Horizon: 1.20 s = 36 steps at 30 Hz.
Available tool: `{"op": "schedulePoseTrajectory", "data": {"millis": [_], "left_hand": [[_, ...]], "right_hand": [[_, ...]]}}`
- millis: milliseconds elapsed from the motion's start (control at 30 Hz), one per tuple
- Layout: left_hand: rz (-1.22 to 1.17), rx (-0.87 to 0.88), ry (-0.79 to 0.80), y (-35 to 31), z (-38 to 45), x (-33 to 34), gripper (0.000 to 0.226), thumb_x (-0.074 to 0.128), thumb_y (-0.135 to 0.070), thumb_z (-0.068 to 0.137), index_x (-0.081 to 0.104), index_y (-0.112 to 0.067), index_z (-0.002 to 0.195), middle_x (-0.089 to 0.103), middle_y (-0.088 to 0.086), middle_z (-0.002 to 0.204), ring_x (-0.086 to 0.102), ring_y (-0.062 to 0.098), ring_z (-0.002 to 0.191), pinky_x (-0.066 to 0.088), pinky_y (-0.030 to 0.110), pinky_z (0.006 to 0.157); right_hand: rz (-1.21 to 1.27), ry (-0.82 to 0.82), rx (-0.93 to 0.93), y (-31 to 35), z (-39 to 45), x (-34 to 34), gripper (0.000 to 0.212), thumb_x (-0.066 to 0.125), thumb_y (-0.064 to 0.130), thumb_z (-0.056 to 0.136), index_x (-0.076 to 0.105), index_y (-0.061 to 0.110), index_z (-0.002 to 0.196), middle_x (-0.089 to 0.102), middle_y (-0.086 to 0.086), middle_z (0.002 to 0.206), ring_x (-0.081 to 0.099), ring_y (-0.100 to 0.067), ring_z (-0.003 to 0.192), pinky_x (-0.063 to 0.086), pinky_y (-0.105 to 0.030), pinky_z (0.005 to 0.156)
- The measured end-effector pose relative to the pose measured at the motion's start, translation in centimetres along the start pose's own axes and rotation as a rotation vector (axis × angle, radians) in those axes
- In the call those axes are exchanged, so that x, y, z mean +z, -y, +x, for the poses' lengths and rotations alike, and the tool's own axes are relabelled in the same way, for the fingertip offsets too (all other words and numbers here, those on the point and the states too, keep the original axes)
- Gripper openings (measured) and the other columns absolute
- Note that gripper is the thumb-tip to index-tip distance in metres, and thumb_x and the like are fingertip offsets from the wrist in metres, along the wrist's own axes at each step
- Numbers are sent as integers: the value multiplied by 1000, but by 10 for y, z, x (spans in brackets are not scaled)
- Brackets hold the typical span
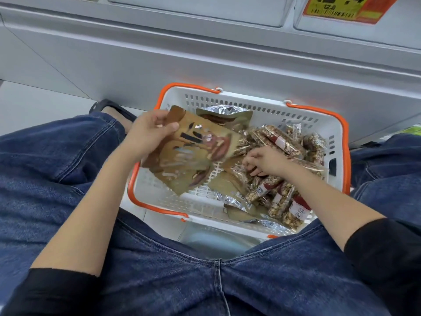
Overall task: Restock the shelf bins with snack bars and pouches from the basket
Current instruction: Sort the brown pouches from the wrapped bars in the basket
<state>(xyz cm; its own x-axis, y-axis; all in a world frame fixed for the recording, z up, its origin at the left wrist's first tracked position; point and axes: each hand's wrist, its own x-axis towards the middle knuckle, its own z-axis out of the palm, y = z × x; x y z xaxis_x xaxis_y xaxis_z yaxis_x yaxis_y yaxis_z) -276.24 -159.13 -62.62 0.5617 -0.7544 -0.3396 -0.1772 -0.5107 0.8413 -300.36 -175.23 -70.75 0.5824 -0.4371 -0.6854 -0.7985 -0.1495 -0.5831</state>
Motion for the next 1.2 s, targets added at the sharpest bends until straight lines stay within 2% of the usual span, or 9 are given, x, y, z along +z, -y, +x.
{"op": "schedulePoseTrajectory", "data": {"millis": [200,333,433,500,633,833,1000,1100,1200], "left_hand": [[551,96,176,18,12,17,27,50,-19,97,58,-8,120,62,7,115,56,25,105,43,34,91],[755,137,230,44,18,38,11,50,-14,95,57,-7,101,62,8,95,60,29,91,44,33,75],[846,192,76,45,24,43,5,49,-8,94,51,-9,90,58,9,83,60,33,82,44,38,65],[850,214,-15,45,29,42,9,50,-5,94,53,-7,101,61,14,86,60,33,79,48,43,65],[907,185,7,52,34,47,40,54,-6,92,43,-11,130,64,13,87,62,31,74,55,45,65],[788,-1,124,61,48,36,49,69,-10,81,52,-8,127,60,13,122,57,30,109,50,37,89],[380,-58,-150,67,39,51,13,58,-5,88,48,-12,93,54,6,84,50,23,74,36,24,52],[411,-136,-20,81,24,64,15,50,-13,95,42,-9,107,54,7,90,52,23,81,44,33,65],[708,-262,120,98,17,61,49,51,-21,93,28,-3,133,59,19,116,58,36,102,48,48,87]], "right_hand": [[-359,44,-158,10,3,24,29,63,29,91,59,12,114,66,-3,101,61,-15,88,51,-28,69],[-653,238,-109,8,2,65,49,63,43,88,53,7,120,59,-2,92,58,-20,84,42,-27,61],[-830,267,-78,7,1,83,23,53,16,95,58,3,113,60,-10,98,57,-27,86,42,-32,64],[-872,236,-71,11,0,86,22,45,-6,90,59,2,105,61,-12,98,55,-28,80,43,-32,63],[-1005,160,-143,19,-3,87,21,48,-11,87,52,8,77,52,-6,78,59,-27,77,43,-32,60],[-681,-7,-50,31,-5,49,17,50,5,93,60,4,79,54,-4,69,57,-18,62,55,-29,60],[-377,-199,-36,57,-19,-24,27,51,16,95,51,11,69,50,-1,65,58,-17,61,37,-20,47],[-130,-211,5,57,-27,-39,31,49,19,98,43,22,68,47,0,69,67,-20,66,51,-29,51],[-127,-185,-35,49,-26,-34,30,48,17,98,43,14,69,47,-3,72,65,-22,65,60,-40,64]]}}
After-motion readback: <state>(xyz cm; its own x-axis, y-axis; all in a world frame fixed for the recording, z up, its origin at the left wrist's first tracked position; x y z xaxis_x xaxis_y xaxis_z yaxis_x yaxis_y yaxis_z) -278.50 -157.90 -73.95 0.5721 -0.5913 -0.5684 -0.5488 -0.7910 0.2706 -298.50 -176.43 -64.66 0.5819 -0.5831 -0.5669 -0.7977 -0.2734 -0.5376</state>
